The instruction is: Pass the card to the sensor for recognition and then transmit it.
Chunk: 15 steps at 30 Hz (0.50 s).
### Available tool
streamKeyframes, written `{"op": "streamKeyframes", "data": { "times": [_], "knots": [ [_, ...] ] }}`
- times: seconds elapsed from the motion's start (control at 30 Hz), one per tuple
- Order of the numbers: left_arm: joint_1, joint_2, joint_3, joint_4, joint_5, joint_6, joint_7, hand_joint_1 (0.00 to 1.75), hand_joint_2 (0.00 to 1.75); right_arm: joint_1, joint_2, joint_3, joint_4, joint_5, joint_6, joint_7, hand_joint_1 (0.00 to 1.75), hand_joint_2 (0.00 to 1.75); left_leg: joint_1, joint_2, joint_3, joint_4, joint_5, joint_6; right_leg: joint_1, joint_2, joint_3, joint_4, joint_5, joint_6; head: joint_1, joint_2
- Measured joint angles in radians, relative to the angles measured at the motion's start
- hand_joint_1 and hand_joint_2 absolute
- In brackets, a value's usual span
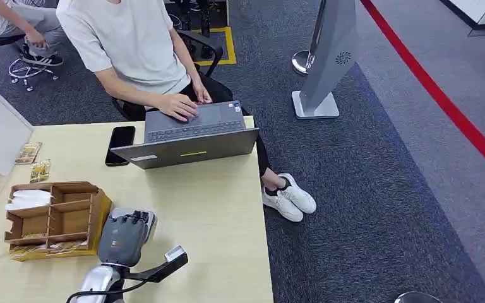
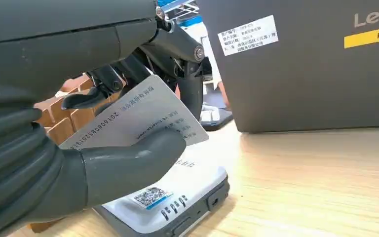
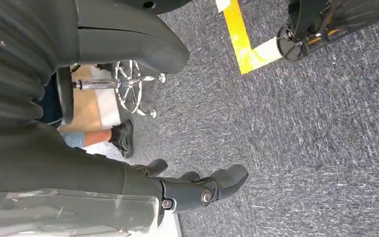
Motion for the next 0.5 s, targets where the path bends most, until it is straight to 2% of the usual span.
{"op": "streamKeyframes", "data": {
  "times": [0.5],
  "knots": [
    [-0.026, -0.006, 0.036, 0.065, 0.029, -0.035, 0.017, 1.75, 1.75, 0.000, 0.000, 0.002, 0.000, 0.002, 0.000, 0.000, 0.00, 1.75, 0.000, 0.000, 0.000, 0.000, 0.000, 0.000, 0.000, 0.000, 0.000, 0.000, 0.000, 0.000, 0.000, 0.000]
  ]
}}
